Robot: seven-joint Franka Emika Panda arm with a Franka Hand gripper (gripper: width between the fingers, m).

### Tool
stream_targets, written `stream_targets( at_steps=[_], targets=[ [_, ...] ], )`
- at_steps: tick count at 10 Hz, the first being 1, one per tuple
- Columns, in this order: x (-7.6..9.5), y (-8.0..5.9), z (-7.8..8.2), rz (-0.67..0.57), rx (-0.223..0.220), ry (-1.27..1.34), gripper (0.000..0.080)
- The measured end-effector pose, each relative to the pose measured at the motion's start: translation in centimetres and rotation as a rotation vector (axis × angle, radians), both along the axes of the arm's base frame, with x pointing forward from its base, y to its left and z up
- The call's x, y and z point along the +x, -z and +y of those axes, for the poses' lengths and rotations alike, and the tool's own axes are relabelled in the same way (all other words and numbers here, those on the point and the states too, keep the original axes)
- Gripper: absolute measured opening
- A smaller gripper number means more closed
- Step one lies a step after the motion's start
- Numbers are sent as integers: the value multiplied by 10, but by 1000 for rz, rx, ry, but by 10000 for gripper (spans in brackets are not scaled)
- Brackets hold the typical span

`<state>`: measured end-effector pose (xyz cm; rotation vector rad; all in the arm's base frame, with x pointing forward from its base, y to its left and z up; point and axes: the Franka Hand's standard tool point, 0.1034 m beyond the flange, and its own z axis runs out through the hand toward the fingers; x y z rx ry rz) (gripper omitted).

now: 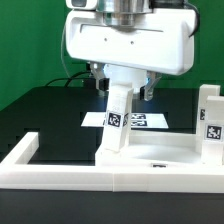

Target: Assemble desk

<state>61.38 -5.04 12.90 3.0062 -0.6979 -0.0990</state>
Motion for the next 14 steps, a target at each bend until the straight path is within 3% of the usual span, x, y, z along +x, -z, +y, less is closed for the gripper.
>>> stream_targets(
  at_steps=[2,5,7,8,9,14],
  targets=[
    [-1,2,-2,5,-2,-169,649],
    [-2,4,-4,2,-3,-199,649],
    [-2,5,-4,3,-3,-199,390],
    [-2,5,-4,3,-3,-199,390],
    [-2,5,-4,3,-3,-199,285],
    [-2,5,-4,0,-4,-166,285]
  ],
)
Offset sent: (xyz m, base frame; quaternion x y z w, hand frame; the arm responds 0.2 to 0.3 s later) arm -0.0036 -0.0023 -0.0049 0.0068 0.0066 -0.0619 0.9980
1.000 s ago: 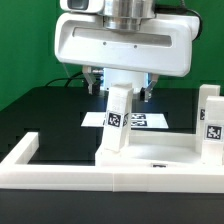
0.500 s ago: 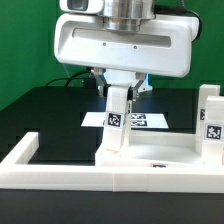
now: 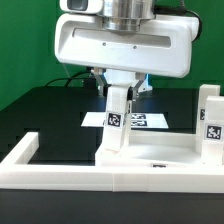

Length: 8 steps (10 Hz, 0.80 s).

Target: Assemble desk

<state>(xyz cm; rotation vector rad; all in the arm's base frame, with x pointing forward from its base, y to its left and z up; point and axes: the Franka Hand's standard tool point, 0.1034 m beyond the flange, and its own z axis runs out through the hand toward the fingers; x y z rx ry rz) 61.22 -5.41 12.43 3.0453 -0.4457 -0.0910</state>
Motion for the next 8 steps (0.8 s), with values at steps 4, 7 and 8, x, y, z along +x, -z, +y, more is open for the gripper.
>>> stream_targets(
  at_steps=[4,7,8],
  targets=[
    [-2,1,-8,-52,47,444,287],
    [-1,0,-7,-62,54,669,287],
    [-1,1,-7,-63,50,748,287]
  ],
)
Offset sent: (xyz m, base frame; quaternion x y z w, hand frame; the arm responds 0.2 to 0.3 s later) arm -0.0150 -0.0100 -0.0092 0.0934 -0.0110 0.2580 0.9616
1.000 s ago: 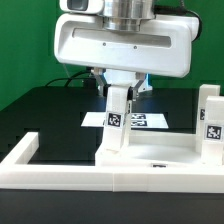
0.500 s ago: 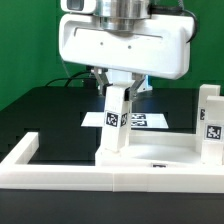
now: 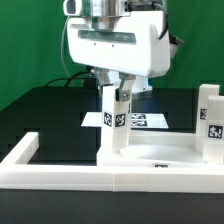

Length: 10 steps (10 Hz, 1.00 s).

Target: Assemble desk

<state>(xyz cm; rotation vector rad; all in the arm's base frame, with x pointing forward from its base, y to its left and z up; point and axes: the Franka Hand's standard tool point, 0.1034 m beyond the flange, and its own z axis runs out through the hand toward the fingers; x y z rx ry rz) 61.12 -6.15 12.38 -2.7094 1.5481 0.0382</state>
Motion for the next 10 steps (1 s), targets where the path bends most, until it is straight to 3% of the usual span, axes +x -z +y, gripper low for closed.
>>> stream_targets(
  at_steps=[7,10],
  targets=[
    [3,1,-4,-42,47,699,287],
    [3,2,-2,-29,38,659,296]
  ],
)
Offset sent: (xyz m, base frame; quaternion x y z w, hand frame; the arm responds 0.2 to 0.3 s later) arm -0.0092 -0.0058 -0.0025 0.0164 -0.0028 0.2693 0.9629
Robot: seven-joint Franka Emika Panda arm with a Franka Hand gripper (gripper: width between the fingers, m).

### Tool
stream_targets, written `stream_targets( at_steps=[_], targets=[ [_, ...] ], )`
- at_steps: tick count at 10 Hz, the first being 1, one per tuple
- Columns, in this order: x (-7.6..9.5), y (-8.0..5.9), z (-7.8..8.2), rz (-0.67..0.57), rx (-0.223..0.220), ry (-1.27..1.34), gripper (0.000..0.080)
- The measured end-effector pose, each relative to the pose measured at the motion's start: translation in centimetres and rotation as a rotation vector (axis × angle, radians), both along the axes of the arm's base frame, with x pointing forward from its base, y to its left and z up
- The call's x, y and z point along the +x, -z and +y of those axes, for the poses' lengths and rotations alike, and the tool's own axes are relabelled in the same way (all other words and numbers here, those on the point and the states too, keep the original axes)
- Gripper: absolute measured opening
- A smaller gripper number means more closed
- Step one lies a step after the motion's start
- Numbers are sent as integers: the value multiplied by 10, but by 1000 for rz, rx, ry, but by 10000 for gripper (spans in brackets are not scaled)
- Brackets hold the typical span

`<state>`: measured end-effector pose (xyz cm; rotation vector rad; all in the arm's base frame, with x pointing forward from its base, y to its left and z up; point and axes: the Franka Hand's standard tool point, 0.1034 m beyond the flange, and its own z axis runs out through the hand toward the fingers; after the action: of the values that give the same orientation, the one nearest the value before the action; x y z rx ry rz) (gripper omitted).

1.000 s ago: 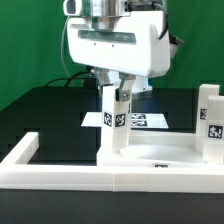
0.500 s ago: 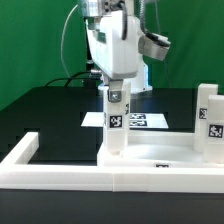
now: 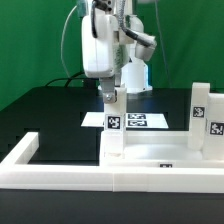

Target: Assemble desk

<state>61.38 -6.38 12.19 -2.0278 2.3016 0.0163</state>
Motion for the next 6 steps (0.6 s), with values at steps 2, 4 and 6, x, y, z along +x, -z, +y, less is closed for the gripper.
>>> stream_targets(
  at_steps=[2,4,6],
  targets=[
    [5,-1,2,14,-11,-101,507],
    [4,-1,2,7,-18,-277,641],
    [4,0,1,0,-26,-437,648]
  ],
)
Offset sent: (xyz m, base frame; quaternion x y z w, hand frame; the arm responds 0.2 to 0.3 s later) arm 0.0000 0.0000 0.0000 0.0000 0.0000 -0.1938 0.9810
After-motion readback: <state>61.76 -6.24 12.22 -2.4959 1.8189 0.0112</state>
